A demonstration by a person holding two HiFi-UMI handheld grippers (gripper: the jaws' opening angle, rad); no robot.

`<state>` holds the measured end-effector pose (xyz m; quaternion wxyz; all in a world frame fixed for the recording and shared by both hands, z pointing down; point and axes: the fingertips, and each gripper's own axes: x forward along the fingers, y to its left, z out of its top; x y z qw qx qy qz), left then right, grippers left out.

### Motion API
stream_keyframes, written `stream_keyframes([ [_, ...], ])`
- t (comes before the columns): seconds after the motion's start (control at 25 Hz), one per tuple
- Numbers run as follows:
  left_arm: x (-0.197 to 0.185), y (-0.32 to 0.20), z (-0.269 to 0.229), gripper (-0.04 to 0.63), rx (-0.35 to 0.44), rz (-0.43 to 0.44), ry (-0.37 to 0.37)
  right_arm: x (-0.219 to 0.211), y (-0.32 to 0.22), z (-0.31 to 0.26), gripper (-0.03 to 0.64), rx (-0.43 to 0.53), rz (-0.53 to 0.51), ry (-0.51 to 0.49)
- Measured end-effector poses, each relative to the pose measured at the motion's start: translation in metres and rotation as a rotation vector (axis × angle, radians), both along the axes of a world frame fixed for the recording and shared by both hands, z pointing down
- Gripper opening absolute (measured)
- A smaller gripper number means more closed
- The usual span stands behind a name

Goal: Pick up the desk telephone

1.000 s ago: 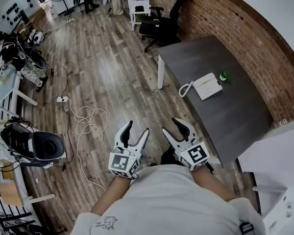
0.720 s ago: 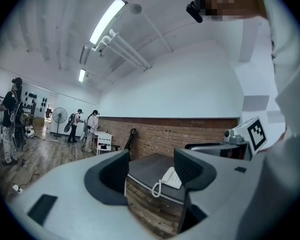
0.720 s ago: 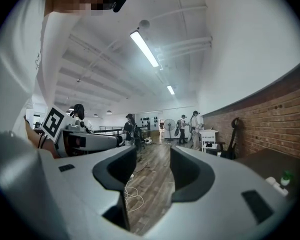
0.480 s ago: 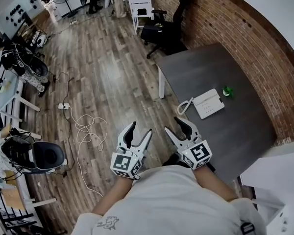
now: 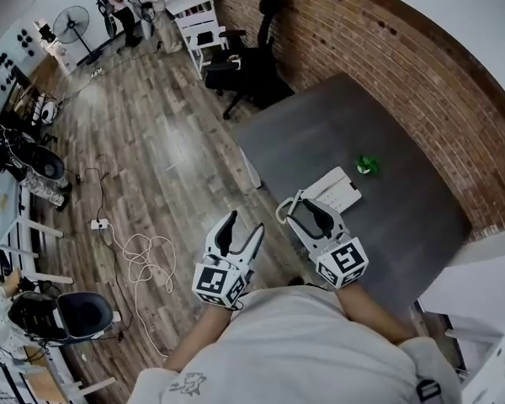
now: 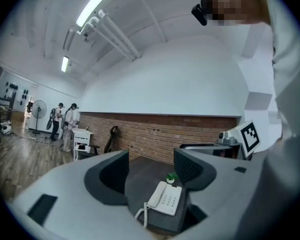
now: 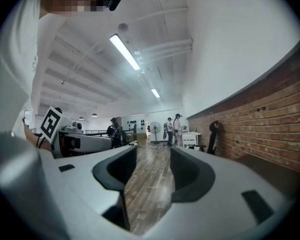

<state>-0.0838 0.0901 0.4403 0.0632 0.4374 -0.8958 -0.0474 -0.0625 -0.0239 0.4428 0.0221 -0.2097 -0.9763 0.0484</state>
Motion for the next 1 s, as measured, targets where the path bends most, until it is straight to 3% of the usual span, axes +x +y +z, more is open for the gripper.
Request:
stream_keyframes([
  [0.44, -0.03, -0.118, 0.015, 0.293, -0.015, 0.293, 0.027, 0.005, -0.1, 0.016, 0.201, -0.02, 0.263, 0.031],
  [0.72, -0.049, -0.201, 0.015, 0.293, -0.015, 0.58, 0.008, 0.01, -0.165, 0.018, 0.201, -0.03, 0.545, 0.028],
  [1.0, -0.08, -0.249, 0.012, 0.293, -0.034, 0.805, -0.002, -0.006, -0.187, 0.012, 0.196, -0.043, 0.739, 0.023],
])
